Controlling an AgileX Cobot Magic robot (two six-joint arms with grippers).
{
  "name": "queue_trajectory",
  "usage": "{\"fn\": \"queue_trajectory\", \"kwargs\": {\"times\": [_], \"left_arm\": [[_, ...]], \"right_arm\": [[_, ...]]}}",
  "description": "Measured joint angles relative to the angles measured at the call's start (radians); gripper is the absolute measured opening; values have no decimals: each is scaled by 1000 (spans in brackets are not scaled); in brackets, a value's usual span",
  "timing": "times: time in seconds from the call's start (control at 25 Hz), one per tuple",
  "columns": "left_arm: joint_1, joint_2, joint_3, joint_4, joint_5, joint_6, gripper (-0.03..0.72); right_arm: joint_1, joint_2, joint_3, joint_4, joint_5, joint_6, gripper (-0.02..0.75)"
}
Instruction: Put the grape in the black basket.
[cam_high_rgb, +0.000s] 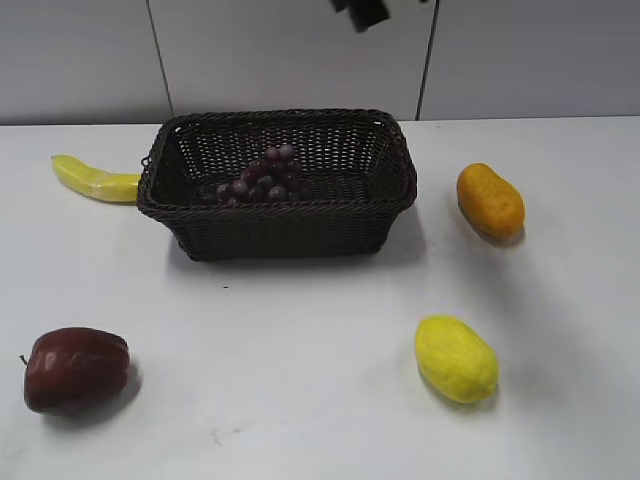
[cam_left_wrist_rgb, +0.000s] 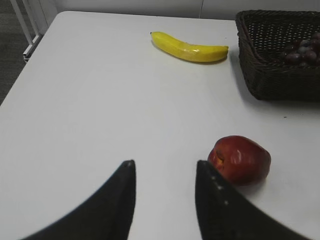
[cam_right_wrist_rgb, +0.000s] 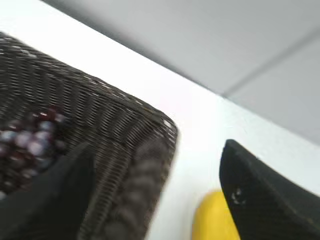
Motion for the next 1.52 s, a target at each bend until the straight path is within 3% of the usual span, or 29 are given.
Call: {"fn": "queue_trajectory", "kwargs": {"times": [0.16, 0.4, 0.8, 0.92, 1.12, 1.52], "left_arm": [[0, 0, 0, 0, 0, 0, 364], [0, 0, 0, 0, 0, 0, 364], [0, 0, 0, 0, 0, 0, 364], [0, 0, 0, 0, 0, 0, 364], [0, 0, 0, 0, 0, 0, 364], [0, 0, 0, 0, 0, 0, 364]], "right_arm": [[-128, -41, 0, 101, 126, -10, 593], [-277, -71, 0, 150, 337, -17, 593], [-334, -231, 88, 275, 378, -205, 592], [-387, -311, 163, 307, 378, -247, 592], [-503, -457, 386, 344, 378, -257, 590], [-514, -895, 1032, 379, 337, -251, 590]]}}
